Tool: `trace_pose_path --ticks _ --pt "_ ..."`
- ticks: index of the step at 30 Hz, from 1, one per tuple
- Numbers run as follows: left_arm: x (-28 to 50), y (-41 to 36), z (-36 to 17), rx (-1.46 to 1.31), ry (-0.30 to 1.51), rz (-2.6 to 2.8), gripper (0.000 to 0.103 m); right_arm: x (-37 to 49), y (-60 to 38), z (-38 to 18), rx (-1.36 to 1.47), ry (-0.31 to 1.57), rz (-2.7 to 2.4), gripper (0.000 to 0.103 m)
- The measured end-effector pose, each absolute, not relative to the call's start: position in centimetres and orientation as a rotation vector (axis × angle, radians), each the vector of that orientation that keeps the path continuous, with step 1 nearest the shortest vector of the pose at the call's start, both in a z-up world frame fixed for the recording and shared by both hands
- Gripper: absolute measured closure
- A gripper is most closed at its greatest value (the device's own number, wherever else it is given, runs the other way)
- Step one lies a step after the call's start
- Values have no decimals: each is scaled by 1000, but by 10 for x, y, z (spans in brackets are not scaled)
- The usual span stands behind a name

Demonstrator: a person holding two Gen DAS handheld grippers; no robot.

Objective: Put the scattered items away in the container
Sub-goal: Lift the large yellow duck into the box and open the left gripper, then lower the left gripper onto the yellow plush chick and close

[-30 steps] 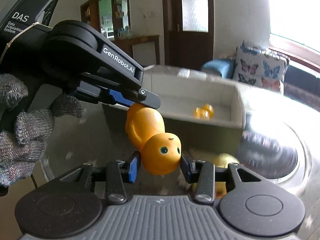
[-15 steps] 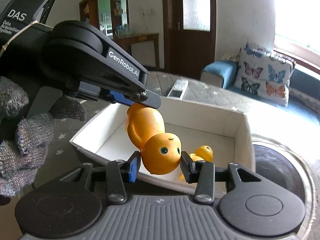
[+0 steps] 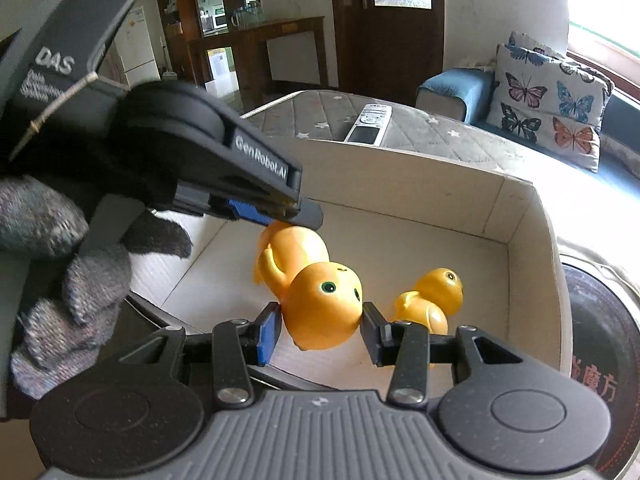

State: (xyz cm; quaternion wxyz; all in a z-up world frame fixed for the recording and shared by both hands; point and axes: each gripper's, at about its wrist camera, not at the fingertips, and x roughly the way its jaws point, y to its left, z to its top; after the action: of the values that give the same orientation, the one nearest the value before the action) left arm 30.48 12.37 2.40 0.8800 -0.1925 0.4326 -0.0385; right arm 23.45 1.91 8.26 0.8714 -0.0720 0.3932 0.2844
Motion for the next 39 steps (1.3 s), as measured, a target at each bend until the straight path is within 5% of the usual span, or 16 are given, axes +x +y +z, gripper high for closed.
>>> trace_pose_path --ticks 12,25,39 --pt "291 122 36 -413 858 -78 78 219 9 101 -149 767 580 57" --pt "233 94 66 -371 791 -108 75 161 -25 127 -164 632 533 31" --pt "176 58 54 -370 807 -172 75 97 -80 116 -115 622 450 27"
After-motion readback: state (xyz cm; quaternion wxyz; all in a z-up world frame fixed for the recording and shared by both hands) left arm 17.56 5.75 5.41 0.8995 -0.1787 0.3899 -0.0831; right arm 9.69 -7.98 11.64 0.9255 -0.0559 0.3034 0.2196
